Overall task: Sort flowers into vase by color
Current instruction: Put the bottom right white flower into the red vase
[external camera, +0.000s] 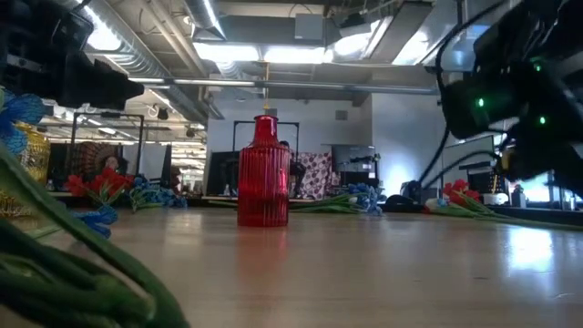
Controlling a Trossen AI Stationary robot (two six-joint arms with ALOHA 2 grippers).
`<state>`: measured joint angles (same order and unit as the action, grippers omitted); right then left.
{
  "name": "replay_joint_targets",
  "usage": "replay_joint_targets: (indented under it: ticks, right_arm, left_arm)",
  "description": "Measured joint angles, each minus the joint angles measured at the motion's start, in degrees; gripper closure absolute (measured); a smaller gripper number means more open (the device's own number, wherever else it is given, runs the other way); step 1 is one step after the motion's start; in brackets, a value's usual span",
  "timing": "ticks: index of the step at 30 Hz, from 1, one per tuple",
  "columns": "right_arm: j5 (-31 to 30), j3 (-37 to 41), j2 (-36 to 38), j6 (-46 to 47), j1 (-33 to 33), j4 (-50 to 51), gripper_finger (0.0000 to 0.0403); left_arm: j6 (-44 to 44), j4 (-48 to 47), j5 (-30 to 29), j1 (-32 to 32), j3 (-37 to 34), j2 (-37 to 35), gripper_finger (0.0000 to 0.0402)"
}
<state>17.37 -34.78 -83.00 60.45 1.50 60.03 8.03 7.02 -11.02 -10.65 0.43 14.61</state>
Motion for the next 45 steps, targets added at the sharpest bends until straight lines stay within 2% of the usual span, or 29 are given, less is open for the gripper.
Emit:
replay_joint_targets:
  ticks: [4, 8, 18, 21, 23, 25, 29, 33, 36, 38, 40, 43, 45]
  right_arm:
    - [0.91, 2.4, -1.54, 0.52, 0.07, -2.35, 0.0206]
    - [1.09, 3.58, -2.08, -2.87, 0.09, -3.04, 0.0223]
    - [2.16, 3.99, -2.23, -8.67, 0.02, -6.41, 0.0363]
    - [2.03, 3.47, -2.3, -8.76, -0.04, -6.51, 0.0393]
    - [1.74, 1.03, -2.48, -10.26, -0.11, -5.12, 0.039]
    - [-1.01, -3.4, -2.9, -13.51, -0.1, -2.49, 0.0385]
    - [-2.94, -16.02, -2.63, -17.47, 0.0, 4.57, 0.0395]
    - [-5.96, -29.71, -2.47, -18.32, 0.02, 4.96, 0.0395]
    - [-5.25, -38.19, -2.5, -18.73, 0.04, 3.16, 0.0397]
    - [-1.49, -42.53, -2.43, -18.23, 0.04, 0.33, 0.0399]
    - [4.91, -45.52, -2.44, -16.39, 0.69, -4.31, 0.0398]
    - [14.44, -47.29, -2.39, -11.28, 1.29, -15.2, 0.0396]
    - [17.42, -47.29, -2.46, -7.96, 1.76, -23.32, 0.0398]
  left_arm:
    - [-0.05, -0.02, -0.21, 0.02, 0.02, -0.02, 0.0386]
    - [-0.9, 1.41, -4.57, 0.08, 0.0, 0.0, 0.0386]
    - [-27.48, 35.59, -4.57, 0.06, 0.03, -0.02, 0.0386]
    - [-28.54, 42.99, -4.55, 0.06, 0.04, -0.02, 0.0386]
    - [-27.08, 46.79, -4.55, 0.06, 0.04, -0.02, 0.0386]
    - [-25.33, 48.29, -4.55, 0.06, 0.17, -0.02, 0.0386]
    - [-20.45, 44.68, -4.93, 0.06, 2.62, 0.02, 0.0386]
    - [-14.92, 33.21, -6.89, 0.06, 9.4, 2.22, 0.0386]
    - [-9.37, 23.02, -9.38, 0.08, 15.69, 5.94, 0.0386]
    - [-5.05, 17.41, -9.18, 0.08, 19.64, 9.25, 0.0386]
    - [-1.42, 12.98, -8.86, 0.06, 23.92, 13.22, 0.0386]
    - [3.66, 7.87, -6.94, 0.05, 31.26, 20.15, 0.0386]
    - [7.67, 5.17, -6.56, 0.04, 36.51, 25.06, 0.0386]
